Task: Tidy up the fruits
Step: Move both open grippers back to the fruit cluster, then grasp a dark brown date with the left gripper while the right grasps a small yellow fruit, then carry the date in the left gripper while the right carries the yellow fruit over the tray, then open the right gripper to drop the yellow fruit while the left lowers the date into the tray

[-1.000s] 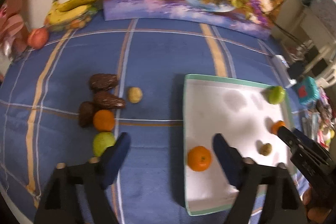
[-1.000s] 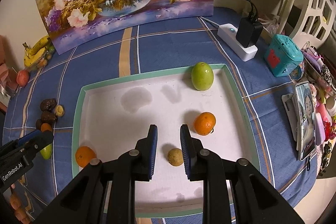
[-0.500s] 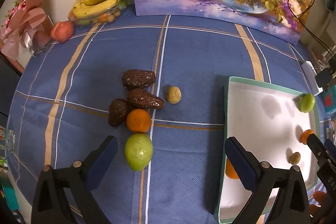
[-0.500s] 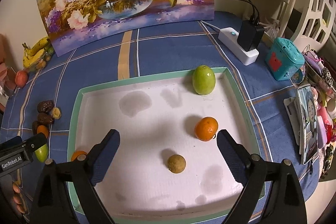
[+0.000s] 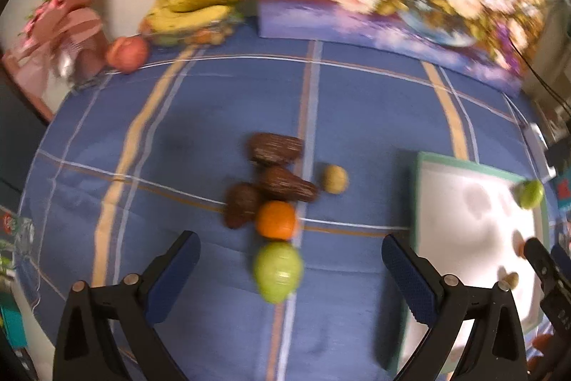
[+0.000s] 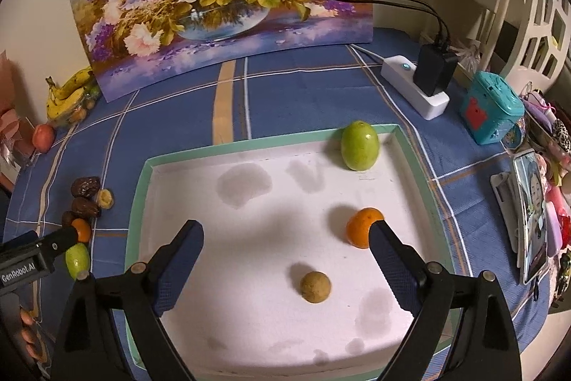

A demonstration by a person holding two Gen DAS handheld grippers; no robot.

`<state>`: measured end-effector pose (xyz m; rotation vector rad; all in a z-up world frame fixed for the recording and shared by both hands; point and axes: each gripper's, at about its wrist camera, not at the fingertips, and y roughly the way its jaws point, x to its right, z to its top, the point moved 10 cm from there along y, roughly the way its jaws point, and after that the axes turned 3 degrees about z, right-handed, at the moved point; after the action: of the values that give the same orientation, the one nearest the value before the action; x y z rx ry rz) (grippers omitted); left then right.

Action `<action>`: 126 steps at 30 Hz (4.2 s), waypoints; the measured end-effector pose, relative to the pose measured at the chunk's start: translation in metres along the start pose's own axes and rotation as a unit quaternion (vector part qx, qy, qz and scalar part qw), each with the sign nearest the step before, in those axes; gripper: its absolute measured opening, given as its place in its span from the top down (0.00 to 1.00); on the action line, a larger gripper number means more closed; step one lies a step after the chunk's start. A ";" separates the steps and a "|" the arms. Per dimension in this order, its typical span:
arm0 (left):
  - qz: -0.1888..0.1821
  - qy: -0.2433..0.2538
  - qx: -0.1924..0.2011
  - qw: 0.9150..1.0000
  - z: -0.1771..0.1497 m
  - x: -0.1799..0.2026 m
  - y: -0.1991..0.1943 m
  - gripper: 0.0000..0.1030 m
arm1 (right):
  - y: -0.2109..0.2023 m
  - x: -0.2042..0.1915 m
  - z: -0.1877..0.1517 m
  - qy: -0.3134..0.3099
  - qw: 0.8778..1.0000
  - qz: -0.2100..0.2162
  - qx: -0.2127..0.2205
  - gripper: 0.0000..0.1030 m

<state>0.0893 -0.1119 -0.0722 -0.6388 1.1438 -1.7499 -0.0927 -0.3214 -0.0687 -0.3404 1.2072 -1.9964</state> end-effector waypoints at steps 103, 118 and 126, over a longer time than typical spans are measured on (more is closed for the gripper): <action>-0.159 0.078 0.008 0.984 0.019 0.145 -0.026 0.60 | -0.027 0.016 0.105 0.051 0.996 0.022 0.062 0.79; -0.129 0.111 -0.068 0.983 -0.030 0.170 0.036 0.60 | 0.073 0.041 0.043 0.070 0.994 -0.001 -0.079 0.78; -0.126 0.115 -0.081 0.982 -0.038 0.171 0.044 0.64 | 0.086 0.047 0.029 0.074 0.993 -0.005 -0.094 0.79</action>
<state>0.0016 -0.2551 -0.1379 -0.7191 1.4266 -1.9991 -0.0674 -0.3968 -0.1338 -0.2967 1.4947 -1.9482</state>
